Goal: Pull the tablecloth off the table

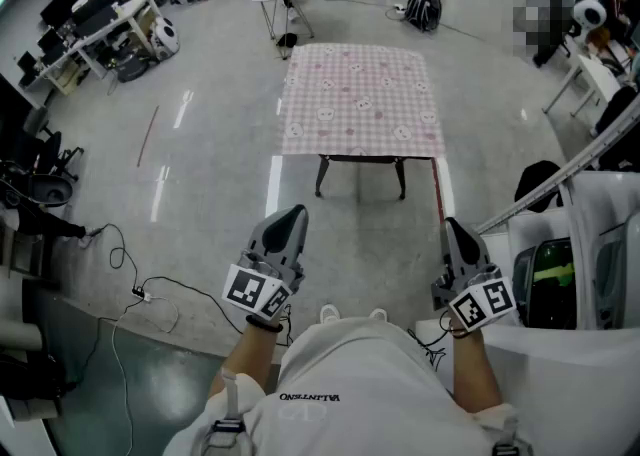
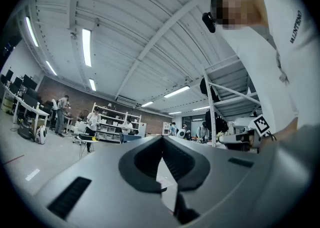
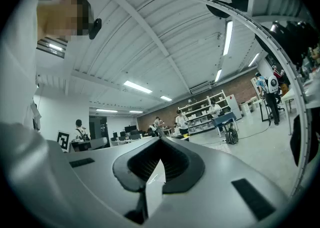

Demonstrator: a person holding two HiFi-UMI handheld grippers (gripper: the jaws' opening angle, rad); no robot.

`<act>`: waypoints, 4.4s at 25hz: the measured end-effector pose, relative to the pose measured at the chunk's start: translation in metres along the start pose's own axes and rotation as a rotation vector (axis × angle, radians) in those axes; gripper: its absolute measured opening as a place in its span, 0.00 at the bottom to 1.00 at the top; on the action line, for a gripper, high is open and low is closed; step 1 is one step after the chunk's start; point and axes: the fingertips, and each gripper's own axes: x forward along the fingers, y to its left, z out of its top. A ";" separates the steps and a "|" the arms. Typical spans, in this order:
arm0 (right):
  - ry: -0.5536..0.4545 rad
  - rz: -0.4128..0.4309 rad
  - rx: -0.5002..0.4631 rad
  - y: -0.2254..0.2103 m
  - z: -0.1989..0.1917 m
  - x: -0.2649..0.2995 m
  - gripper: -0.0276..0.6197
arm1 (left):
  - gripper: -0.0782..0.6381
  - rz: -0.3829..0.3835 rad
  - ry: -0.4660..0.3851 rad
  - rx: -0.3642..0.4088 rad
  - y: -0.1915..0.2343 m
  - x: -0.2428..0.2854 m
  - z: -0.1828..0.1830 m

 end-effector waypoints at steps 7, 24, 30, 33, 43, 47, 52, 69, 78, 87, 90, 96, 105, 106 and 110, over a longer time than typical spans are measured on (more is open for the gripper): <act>-0.002 -0.006 0.019 -0.001 -0.002 0.002 0.06 | 0.11 -0.003 0.005 -0.009 0.001 -0.001 -0.003; 0.034 -0.038 -0.028 0.020 -0.015 0.019 0.06 | 0.11 0.020 0.001 -0.039 0.029 -0.022 -0.005; 0.018 -0.043 -0.036 0.040 -0.019 0.028 0.08 | 0.11 0.005 -0.012 -0.035 0.041 -0.033 0.000; 0.024 -0.047 -0.047 0.048 -0.025 0.033 0.13 | 0.15 -0.011 -0.009 -0.039 0.046 -0.038 -0.002; 0.072 -0.063 -0.050 0.064 -0.043 0.049 0.17 | 0.27 -0.030 0.000 -0.083 0.066 -0.048 -0.011; 0.089 -0.062 -0.052 0.060 -0.047 0.053 0.18 | 0.27 -0.032 0.007 -0.095 0.067 -0.046 -0.016; 0.082 -0.039 -0.035 0.057 -0.049 0.068 0.18 | 0.27 -0.014 0.012 -0.109 0.075 -0.043 -0.022; 0.102 -0.009 0.032 -0.016 -0.051 0.136 0.19 | 0.27 -0.005 0.085 -0.158 0.090 0.052 -0.053; 0.165 0.052 0.098 -0.082 -0.070 0.198 0.19 | 0.27 0.018 0.119 -0.169 0.102 0.126 -0.074; 0.170 0.124 0.178 -0.141 -0.076 0.244 0.19 | 0.27 0.050 0.133 -0.195 0.102 0.193 -0.098; 0.181 0.141 0.205 -0.156 -0.081 0.252 0.19 | 0.27 0.070 0.143 -0.210 0.101 0.207 -0.108; 0.218 0.158 0.231 -0.172 -0.093 0.257 0.19 | 0.27 0.071 0.173 -0.233 0.096 0.229 -0.128; 0.257 0.159 0.310 -0.177 -0.122 0.273 0.20 | 0.27 0.032 0.188 -0.432 0.114 0.252 -0.166; 0.261 0.156 0.321 -0.177 -0.127 0.275 0.20 | 0.27 0.027 0.195 -0.445 0.117 0.253 -0.172; 0.310 0.141 0.360 -0.176 -0.150 0.291 0.20 | 0.27 0.018 0.218 -0.497 0.134 0.256 -0.194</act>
